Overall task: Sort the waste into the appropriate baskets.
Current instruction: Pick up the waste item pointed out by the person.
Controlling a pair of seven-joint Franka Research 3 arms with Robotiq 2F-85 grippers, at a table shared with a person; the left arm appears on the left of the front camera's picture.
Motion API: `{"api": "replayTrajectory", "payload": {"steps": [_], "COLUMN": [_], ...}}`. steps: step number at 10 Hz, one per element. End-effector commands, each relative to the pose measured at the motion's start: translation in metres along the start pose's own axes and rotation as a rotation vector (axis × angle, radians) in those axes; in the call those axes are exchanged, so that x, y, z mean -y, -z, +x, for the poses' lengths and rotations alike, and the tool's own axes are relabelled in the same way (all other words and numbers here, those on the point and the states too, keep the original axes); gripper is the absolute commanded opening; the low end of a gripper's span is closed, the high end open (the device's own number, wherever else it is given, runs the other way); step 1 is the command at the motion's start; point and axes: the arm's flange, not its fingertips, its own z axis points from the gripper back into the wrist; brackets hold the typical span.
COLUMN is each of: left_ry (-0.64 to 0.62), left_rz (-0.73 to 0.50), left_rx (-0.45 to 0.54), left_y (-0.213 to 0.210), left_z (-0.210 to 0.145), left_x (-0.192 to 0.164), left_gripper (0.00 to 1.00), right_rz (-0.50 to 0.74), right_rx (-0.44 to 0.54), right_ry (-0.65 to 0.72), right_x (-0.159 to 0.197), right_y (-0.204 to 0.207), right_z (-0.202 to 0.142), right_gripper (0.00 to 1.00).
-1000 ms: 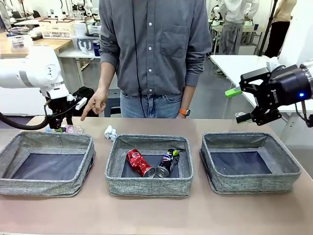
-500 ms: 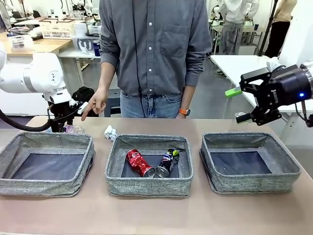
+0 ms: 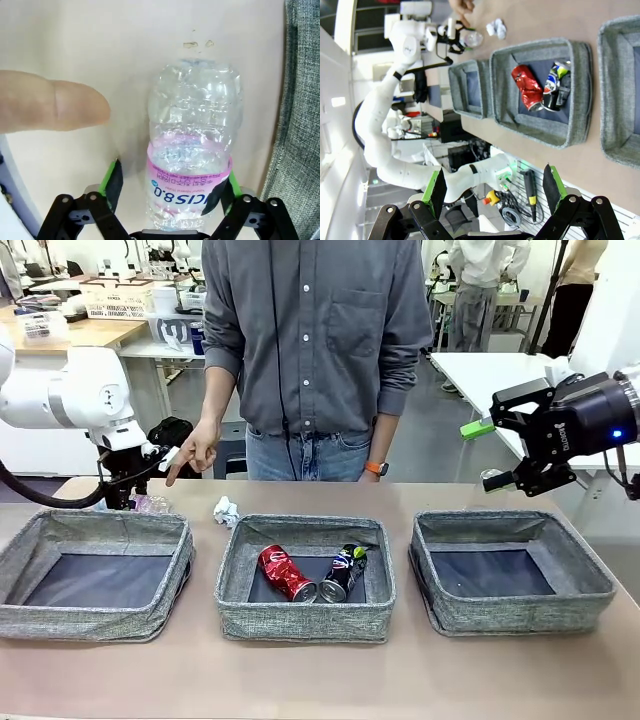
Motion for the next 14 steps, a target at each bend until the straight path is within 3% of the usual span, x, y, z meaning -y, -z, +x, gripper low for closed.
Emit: {"api": "replayTrajectory", "payload": {"steps": [1,2,3,11,14], "left_ry": [-0.012,-0.005,-0.001,0.008,0.000], "left_rz": [0.017,0.020,0.023,0.015,0.064], "left_rx": [-0.033,-0.039,-0.041,-0.039,-0.032], "left_y": [0.001,0.001,0.001,0.000,-0.020], "left_z": [0.001,0.000,0.000,0.001,-0.003], "left_x": [-0.003,-0.003,-0.003,0.000,0.006], "left_gripper": [0.48,0.06,0.00,0.00,0.00], "right_rz": [0.000,0.000,0.000,0.000,0.000], "right_rx": [-0.009,-0.009,-0.009,-0.009,-0.009], "right_ry": [-0.008,-0.008,-0.008,-0.008,-0.008], "right_x": [-0.001,-0.001,-0.001,-0.001,-0.001], "right_y": [-0.001,-0.001,-0.001,-0.001,-0.001], "right_z": [0.001,0.001,0.001,0.001,0.001], "right_gripper": [1.00,1.00,1.00,1.00,1.00]}}
